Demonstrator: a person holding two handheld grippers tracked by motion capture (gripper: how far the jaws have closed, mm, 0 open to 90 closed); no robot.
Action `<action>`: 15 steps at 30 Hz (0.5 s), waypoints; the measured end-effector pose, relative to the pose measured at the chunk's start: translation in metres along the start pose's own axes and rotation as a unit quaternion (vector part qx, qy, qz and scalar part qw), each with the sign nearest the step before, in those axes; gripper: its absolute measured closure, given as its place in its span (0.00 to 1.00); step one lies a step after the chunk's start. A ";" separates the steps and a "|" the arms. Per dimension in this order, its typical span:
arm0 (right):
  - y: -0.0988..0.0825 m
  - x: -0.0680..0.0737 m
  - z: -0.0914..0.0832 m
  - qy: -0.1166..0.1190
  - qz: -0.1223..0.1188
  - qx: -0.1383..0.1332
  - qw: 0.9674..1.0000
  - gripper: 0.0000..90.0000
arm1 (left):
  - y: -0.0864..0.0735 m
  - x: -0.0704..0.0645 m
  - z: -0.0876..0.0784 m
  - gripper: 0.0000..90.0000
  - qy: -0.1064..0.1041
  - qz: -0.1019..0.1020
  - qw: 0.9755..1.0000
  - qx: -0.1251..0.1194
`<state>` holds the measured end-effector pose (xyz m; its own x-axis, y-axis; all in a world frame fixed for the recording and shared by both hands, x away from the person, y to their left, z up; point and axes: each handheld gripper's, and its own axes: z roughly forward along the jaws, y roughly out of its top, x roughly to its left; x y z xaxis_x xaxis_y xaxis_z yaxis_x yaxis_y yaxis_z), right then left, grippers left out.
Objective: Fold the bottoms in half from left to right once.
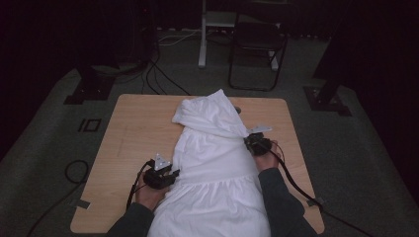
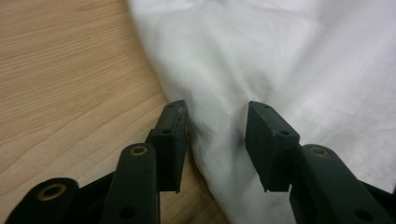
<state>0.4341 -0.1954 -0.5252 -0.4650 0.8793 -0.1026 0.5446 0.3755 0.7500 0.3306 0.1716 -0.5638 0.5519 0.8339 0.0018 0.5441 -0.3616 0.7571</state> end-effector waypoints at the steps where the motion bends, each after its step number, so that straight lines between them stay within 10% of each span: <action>1: -0.002 -0.009 0.000 -0.001 0.018 -0.001 1.000 0.99 | 0.000 0.000 0.000 0.65 0.000 0.000 1.000 0.000; 10: -0.028 -0.026 0.023 0.034 0.067 0.018 0.997 0.95 | 0.011 0.007 0.000 0.60 -0.007 -0.011 1.000 -0.007; 15: -0.027 -0.027 0.023 0.037 0.071 0.019 0.997 0.92 | 0.063 0.016 0.016 0.55 -0.011 -0.003 1.000 -0.028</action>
<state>0.4480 -0.2228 -0.5581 -0.4304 0.9012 0.0515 0.6341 0.2613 0.7278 0.3843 0.1553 -0.5268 0.5629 0.8263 -0.0181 0.5124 -0.3317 0.7921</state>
